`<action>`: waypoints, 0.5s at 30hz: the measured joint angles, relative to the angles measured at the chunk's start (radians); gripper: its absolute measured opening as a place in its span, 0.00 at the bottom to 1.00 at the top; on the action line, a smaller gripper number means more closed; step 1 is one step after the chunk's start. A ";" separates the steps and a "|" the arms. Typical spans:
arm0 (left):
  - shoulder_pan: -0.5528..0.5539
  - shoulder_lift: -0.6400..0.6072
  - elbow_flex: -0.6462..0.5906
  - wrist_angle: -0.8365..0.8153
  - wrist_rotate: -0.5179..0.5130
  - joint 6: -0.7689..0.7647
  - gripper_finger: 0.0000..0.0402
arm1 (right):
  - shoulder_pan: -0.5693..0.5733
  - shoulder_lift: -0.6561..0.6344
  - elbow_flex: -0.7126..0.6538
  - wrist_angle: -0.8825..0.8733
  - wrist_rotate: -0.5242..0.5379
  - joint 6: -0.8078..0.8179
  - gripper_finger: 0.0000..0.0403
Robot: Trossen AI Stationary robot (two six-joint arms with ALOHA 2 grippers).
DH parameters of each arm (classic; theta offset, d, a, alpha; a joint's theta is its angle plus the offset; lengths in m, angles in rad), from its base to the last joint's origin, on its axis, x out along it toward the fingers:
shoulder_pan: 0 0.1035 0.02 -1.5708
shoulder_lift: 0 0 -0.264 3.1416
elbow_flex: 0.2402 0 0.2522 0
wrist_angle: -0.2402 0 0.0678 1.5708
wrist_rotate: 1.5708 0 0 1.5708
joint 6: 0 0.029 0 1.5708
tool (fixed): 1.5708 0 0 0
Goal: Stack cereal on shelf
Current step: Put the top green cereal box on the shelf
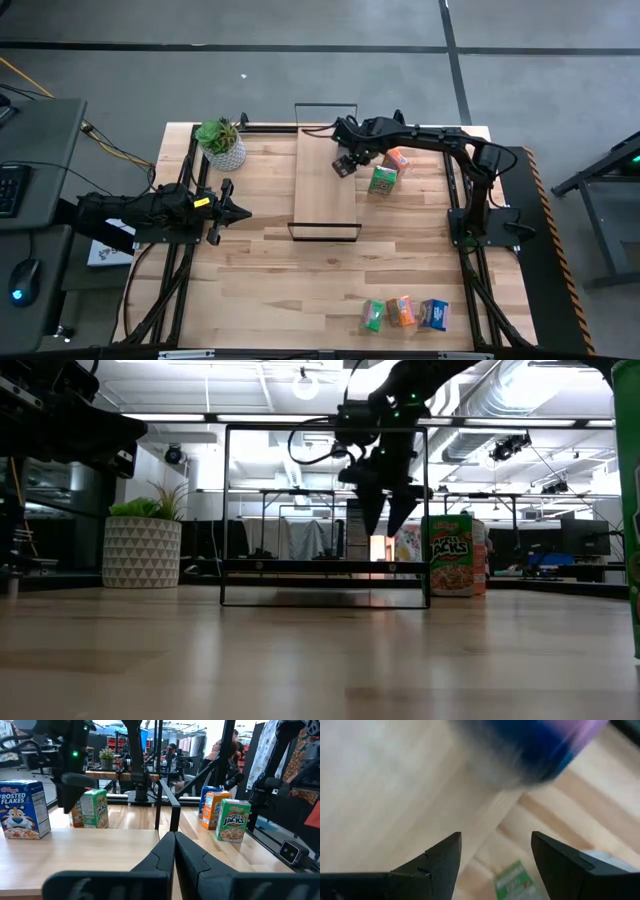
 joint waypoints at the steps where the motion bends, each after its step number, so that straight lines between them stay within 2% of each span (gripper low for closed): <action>1: 0.000 0.000 0.000 0.000 0.000 0.000 0.01 | 0.001 0.000 0.000 -0.015 -0.012 -0.012 0.58; 8: 0.000 0.000 0.000 0.000 0.000 0.000 0.01 | 0.017 -0.054 0.000 -0.078 -0.023 -0.089 0.58; 15: 0.000 0.000 0.000 0.000 0.000 0.000 0.01 | 0.061 -0.191 0.000 -0.142 -0.012 -0.142 0.58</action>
